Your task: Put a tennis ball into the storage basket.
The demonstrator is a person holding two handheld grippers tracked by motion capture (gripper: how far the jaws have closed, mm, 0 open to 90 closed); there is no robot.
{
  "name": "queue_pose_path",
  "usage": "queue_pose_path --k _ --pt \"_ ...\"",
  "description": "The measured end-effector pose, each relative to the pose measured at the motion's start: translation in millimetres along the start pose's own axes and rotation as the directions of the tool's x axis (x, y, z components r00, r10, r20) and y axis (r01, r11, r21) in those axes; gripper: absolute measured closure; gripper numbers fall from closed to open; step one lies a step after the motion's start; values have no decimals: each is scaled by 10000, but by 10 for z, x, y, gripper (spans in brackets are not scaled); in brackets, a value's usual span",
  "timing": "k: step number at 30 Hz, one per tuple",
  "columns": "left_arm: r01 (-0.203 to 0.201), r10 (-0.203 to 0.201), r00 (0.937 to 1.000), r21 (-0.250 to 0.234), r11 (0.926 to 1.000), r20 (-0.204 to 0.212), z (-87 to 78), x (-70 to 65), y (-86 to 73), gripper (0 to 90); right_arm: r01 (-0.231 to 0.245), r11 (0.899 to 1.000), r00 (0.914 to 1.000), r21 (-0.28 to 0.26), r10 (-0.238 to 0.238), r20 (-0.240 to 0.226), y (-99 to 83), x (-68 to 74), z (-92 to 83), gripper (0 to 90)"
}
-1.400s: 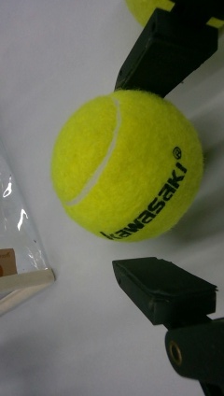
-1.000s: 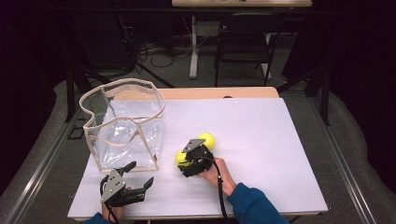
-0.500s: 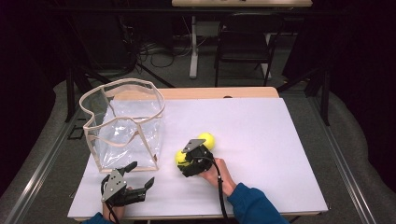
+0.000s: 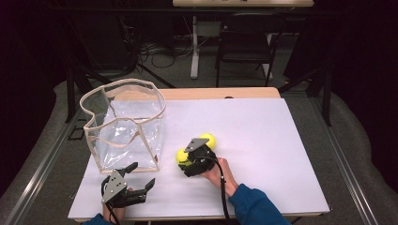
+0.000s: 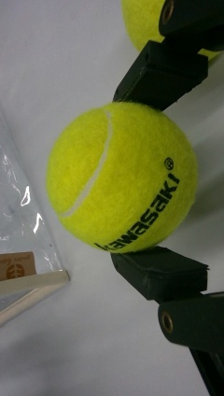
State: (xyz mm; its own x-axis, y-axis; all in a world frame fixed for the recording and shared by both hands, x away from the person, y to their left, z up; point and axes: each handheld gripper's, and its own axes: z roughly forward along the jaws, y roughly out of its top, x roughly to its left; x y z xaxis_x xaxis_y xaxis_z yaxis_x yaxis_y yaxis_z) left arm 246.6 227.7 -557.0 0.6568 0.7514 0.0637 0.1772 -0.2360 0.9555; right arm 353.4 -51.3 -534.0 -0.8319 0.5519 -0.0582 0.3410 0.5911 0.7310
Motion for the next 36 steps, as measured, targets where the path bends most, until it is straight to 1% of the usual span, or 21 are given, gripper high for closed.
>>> queue_pose_path --k 5,9,13,21,33,36 --pt "-40 40 10000 34 10000 -15 0 5 1 160 8 9999 10000 -168 -7 77 19 -23 -63 264" --pt "-49 49 10000 -2 10000 -3 -5 6 3 159 -130 9996 9999 -264 129 -73 19 -38 -93 264" --pt "-43 43 10000 -6 10000 5 -5 9 2 160 -95 9992 9999 -396 93 -52 29 -57 -135 264" --pt "-7 7 10000 -4 10000 34 -2 7 2 160 -102 9978 9999 -659 106 62 59 -83 -232 264" --pt "-25 25 10000 27 10000 54 4 13 0 160 -56 9958 9998 -914 75 205 78 -99 -306 265" --pt "-14 14 10000 45 10000 53 5 15 -1 160 -58 9942 9996 -1078 88 277 80 -93 -328 265"
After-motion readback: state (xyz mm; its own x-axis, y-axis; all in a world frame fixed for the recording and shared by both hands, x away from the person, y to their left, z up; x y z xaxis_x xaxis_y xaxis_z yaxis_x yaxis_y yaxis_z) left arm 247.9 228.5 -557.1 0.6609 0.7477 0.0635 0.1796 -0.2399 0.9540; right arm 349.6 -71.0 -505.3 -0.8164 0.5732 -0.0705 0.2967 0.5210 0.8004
